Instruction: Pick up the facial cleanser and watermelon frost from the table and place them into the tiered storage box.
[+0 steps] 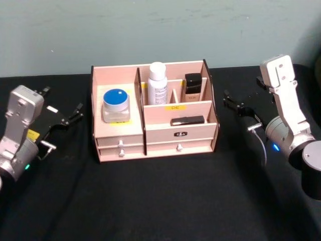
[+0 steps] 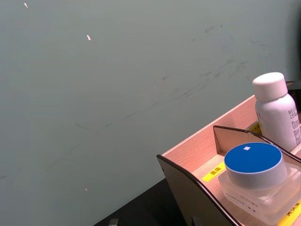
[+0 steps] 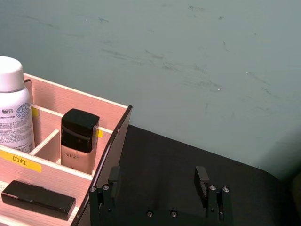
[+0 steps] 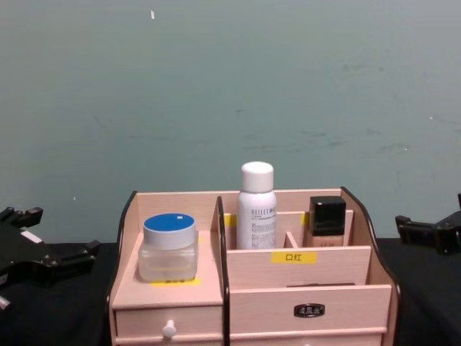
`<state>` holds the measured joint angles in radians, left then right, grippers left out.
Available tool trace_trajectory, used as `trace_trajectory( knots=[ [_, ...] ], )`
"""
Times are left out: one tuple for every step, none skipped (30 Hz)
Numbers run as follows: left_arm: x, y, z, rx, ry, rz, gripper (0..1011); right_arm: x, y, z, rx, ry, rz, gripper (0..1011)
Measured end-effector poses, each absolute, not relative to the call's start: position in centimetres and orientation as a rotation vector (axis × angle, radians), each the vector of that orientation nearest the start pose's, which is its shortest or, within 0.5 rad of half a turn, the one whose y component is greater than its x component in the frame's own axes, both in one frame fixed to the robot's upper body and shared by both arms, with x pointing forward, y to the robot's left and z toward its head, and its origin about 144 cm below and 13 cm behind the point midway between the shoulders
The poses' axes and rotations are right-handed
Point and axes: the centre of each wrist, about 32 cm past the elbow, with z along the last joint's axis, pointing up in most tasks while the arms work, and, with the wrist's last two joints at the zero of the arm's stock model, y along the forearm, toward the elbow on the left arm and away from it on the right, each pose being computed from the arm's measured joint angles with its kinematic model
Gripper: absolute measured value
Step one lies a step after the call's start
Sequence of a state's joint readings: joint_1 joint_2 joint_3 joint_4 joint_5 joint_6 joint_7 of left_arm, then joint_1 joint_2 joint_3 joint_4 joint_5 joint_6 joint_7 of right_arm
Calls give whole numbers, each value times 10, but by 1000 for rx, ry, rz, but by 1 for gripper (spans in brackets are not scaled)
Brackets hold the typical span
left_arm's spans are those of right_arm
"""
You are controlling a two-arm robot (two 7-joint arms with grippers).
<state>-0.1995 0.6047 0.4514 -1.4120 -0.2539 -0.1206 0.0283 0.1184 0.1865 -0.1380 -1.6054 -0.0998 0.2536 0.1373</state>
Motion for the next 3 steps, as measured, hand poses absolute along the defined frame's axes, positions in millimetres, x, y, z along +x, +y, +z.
trace_trajectory(
  knots=[
    [489, 310, 1140, 304, -285, 1248, 1010, 489, -237, 1188, -323, -130, -1335, 1003],
    [489, 310, 1140, 304, -285, 1248, 1010, 489, -237, 1188, -322, -130, -1335, 1002],
    [489, 310, 1140, 304, -285, 1248, 1010, 489, -237, 1188, -322, -130, -1335, 1002]
  ],
)
